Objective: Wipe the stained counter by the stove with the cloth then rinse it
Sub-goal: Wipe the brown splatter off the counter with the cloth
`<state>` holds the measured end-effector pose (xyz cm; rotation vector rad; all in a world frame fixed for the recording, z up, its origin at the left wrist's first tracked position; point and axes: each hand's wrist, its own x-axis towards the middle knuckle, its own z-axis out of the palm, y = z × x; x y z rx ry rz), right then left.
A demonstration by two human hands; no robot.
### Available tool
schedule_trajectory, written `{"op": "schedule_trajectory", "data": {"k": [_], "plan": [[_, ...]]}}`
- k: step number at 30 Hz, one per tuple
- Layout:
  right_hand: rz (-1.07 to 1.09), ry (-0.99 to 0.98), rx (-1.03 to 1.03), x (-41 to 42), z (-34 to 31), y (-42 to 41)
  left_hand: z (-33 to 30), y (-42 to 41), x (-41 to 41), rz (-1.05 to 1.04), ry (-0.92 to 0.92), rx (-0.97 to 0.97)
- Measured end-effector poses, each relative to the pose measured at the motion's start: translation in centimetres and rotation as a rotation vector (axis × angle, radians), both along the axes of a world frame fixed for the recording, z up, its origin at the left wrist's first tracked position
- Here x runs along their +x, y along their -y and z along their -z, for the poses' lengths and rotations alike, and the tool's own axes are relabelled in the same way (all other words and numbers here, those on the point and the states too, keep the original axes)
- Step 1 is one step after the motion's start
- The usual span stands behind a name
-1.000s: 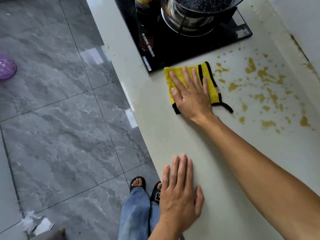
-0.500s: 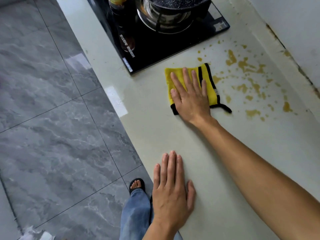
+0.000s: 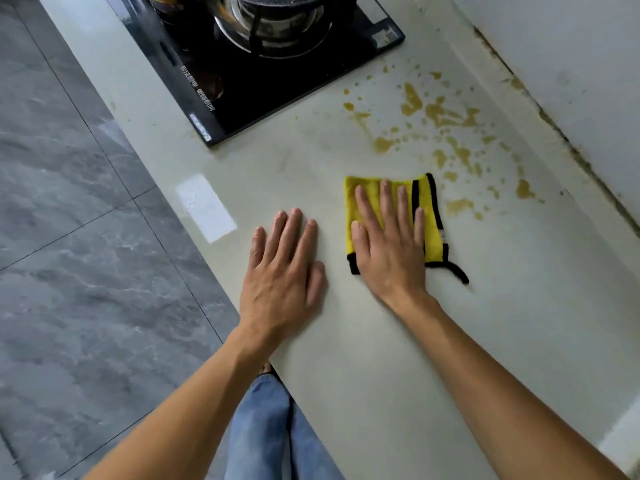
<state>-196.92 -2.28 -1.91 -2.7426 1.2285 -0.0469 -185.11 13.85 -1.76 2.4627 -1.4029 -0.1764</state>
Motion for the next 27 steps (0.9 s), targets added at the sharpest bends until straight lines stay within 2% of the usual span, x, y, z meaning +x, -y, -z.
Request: {"op": "schedule_trajectory", "data": {"k": [4, 10, 16, 19, 23, 25, 27], "plan": [[-0.115, -0.026, 0.023, -3.7, 0.2, -0.8, -0.1, 0.1, 0.0, -0.007, 0.022, -0.013], [0.213, 0.016, 0.047, 3.3, -0.1, 5.1, -0.8, 0.3, -0.2, -0.016, 0.006, -0.009], [0.147, -0.039, 0.047, -3.7, -0.3, -1.5, -0.7, 0.0, 0.0, 0.016, -0.016, 0.057], [0.340, -0.077, 0.082, -5.0, -0.9, 2.0, -0.6, 0.1, 0.0, 0.028, -0.034, 0.085], [0.536, -0.023, 0.122, -0.6, -1.1, 6.4, -0.6, 0.1, 0.1, 0.051, -0.058, 0.119], [0.491, -0.019, 0.097, 0.8, -0.7, 4.8, -0.5, 0.0, 0.1, 0.054, -0.052, 0.131], [0.318, -0.048, 0.049, -0.1, -0.6, 1.3, -0.5, 0.0, 0.1, 0.051, -0.050, 0.125]]}}
